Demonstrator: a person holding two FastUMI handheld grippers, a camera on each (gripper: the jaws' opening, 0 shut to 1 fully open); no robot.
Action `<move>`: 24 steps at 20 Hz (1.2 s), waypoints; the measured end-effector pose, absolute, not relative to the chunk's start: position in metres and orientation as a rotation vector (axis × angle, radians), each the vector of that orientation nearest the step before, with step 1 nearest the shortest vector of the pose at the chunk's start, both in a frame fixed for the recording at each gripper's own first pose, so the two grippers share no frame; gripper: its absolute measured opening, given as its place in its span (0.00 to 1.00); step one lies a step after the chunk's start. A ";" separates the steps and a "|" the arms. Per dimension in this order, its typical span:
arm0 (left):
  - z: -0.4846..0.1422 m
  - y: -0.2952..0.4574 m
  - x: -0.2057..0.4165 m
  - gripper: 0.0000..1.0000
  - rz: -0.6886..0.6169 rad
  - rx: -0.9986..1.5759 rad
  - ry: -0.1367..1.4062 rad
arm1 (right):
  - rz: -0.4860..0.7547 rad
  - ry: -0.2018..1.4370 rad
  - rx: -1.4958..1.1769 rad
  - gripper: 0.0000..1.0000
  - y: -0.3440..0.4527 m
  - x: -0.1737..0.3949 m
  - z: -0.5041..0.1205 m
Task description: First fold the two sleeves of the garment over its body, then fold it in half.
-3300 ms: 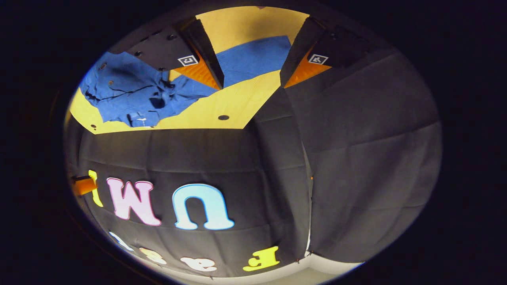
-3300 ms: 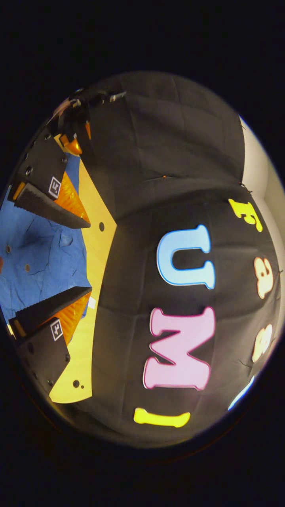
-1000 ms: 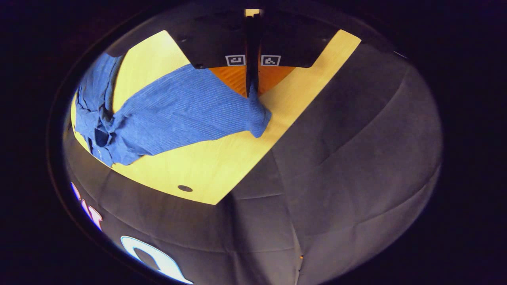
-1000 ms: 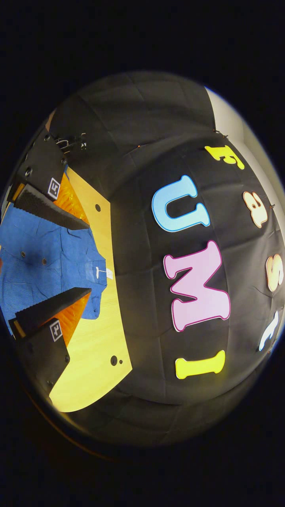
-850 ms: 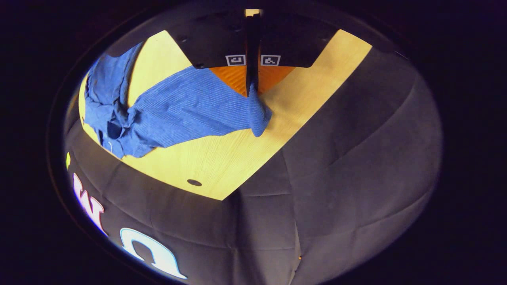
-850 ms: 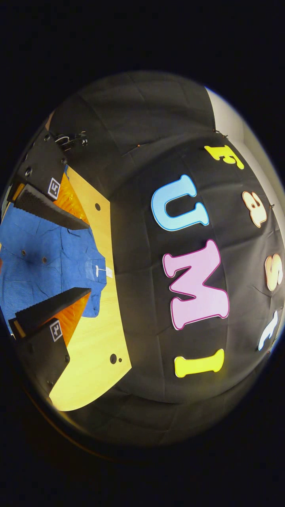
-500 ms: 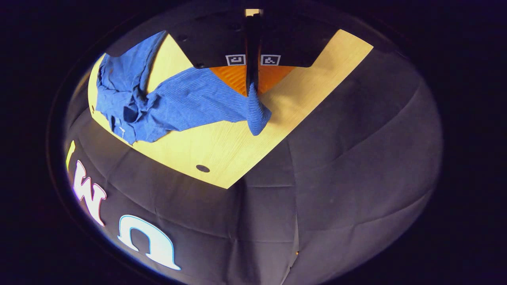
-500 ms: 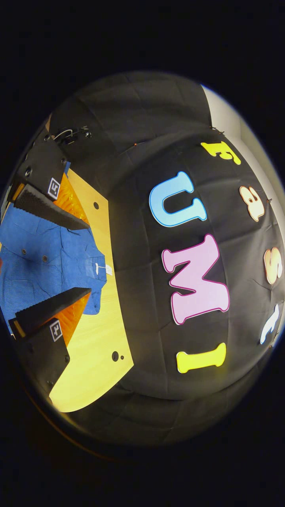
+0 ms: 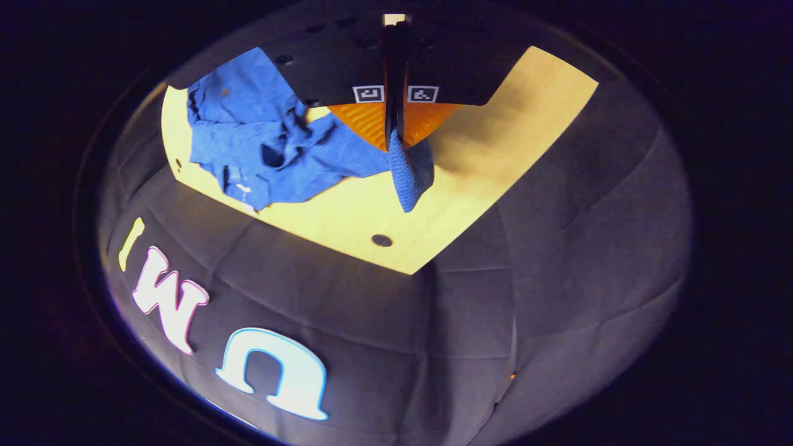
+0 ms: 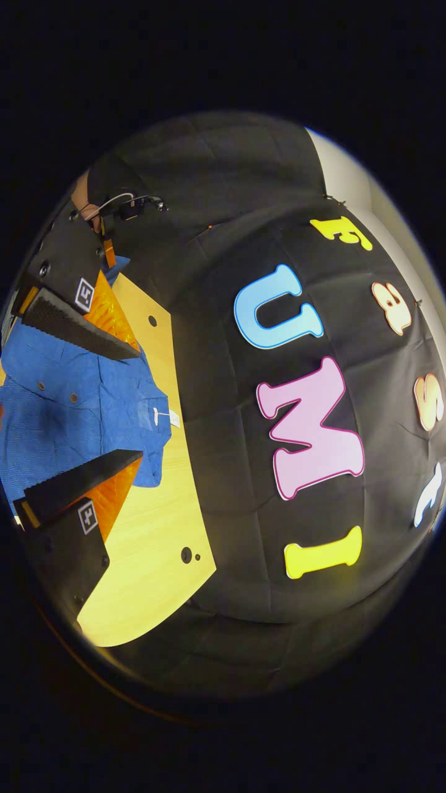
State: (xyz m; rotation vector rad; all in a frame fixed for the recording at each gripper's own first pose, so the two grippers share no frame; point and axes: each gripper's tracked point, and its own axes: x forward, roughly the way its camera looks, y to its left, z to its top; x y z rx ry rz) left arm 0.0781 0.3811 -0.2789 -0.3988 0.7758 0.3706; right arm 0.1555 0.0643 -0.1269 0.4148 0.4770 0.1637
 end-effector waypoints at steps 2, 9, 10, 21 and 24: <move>-0.257 0.364 0.111 0.00 0.332 -0.367 0.700 | 0.144 0.469 0.421 0.94 0.048 0.154 -0.126; -0.237 0.287 0.173 0.00 0.138 -0.328 0.703 | 0.050 0.445 0.442 0.94 -0.003 0.141 -0.124; -0.237 0.279 0.181 0.00 0.116 -0.287 0.708 | 0.035 0.447 0.443 0.94 -0.009 0.137 -0.127; -0.284 0.154 0.258 0.00 -0.052 -0.193 0.837 | -0.036 0.478 0.443 0.94 -0.031 0.108 -0.144; -0.300 0.122 0.277 0.00 -0.076 -0.151 0.870 | -0.055 0.495 0.448 0.94 -0.041 0.105 -0.154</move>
